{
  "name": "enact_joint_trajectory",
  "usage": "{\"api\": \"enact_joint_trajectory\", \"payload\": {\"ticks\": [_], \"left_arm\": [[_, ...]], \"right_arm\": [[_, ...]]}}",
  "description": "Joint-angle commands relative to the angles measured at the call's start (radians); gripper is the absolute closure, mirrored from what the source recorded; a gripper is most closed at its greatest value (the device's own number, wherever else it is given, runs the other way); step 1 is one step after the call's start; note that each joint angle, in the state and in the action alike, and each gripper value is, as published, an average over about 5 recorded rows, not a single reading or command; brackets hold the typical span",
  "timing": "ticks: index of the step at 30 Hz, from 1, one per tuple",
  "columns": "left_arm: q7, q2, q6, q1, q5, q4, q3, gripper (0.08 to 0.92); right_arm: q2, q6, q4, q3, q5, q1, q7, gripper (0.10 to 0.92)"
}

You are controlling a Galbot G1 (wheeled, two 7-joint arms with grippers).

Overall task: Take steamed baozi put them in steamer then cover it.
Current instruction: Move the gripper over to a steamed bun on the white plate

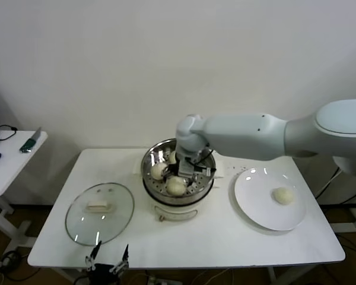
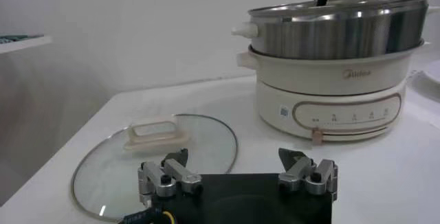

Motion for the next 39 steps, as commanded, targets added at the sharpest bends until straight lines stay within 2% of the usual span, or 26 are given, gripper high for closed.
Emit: {"api": "enact_joint_trajectory", "payload": {"ticks": [1,8,14,20,26,39], "left_arm": [[0.001,0.0,0.001,0.001,0.002,-0.001,0.002,0.177],[0.002,-0.001,0.003,0.0,0.006,-0.006,0.008,0.177],[0.002,0.001,0.002,-0.001,0.006,-0.004,0.01,0.177],[0.002,-0.002,0.002,-0.002,0.006,-0.008,0.013,0.177],[0.004,-0.005,0.001,0.001,0.006,-0.014,0.017,0.177],[0.006,-0.027,0.002,0.006,0.01,-0.014,0.017,0.177]], "right_arm": [[-0.083,-0.006,-0.001,-0.027,0.172,0.12,-0.106,0.202],[-0.236,-0.174,-0.052,-0.163,0.496,0.279,-0.187,0.203],[-0.409,-0.334,-0.06,-0.234,0.584,0.324,-0.202,0.203],[-0.585,-0.472,-0.075,-0.237,0.489,0.223,-0.154,0.203],[-0.7,-0.495,-0.133,-0.09,0.345,0.018,-0.146,0.203],[-0.672,-0.44,-0.304,0.185,0.176,-0.301,-0.157,0.203]]}}
